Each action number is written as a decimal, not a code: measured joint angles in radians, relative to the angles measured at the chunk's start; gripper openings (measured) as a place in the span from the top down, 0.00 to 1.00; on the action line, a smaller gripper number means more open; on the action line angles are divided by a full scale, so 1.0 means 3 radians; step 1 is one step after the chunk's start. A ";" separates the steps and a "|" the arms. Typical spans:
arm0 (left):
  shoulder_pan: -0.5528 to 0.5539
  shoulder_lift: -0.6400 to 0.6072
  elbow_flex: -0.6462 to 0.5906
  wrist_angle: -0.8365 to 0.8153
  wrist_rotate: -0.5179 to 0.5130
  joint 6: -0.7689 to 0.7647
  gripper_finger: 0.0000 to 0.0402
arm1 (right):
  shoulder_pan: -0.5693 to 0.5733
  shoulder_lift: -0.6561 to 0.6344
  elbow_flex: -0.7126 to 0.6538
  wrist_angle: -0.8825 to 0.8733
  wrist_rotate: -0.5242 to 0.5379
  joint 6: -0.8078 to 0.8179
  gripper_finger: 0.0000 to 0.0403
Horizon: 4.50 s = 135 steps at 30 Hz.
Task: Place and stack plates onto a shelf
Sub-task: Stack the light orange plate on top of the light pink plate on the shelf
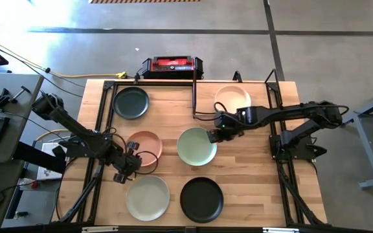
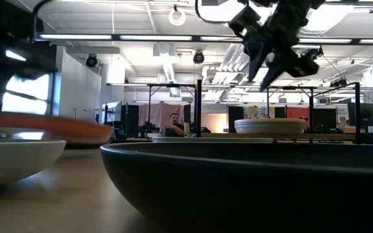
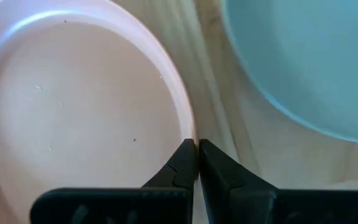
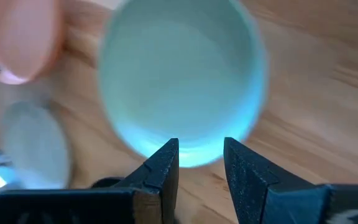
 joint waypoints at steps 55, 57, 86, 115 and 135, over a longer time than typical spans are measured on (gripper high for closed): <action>0.0954 -0.0001 0.1509 -0.1392 -0.0485 0.2649 1.00 | -0.0415 0.0428 0.1422 0.0491 0.0675 -0.1391 0.74; 0.0990 0.0020 0.1509 -0.1387 -0.0517 0.2751 1.00 | -0.0391 0.0540 0.1422 0.0477 0.0586 -0.1302 0.74; 0.1119 0.0615 0.1506 -0.0904 -0.1037 0.3308 1.00 | -0.0267 0.0964 0.1422 0.0420 0.0652 -0.1124 0.74; 0.1114 0.0614 0.1506 -0.0675 -0.0907 0.3163 0.86 | -0.0264 0.0964 0.1421 0.0397 0.0675 -0.0975 0.99; 0.1114 0.0599 0.1509 -0.0665 -0.1191 0.1828 0.61 | -0.0352 0.0849 0.1419 0.0025 0.0670 -0.0924 1.00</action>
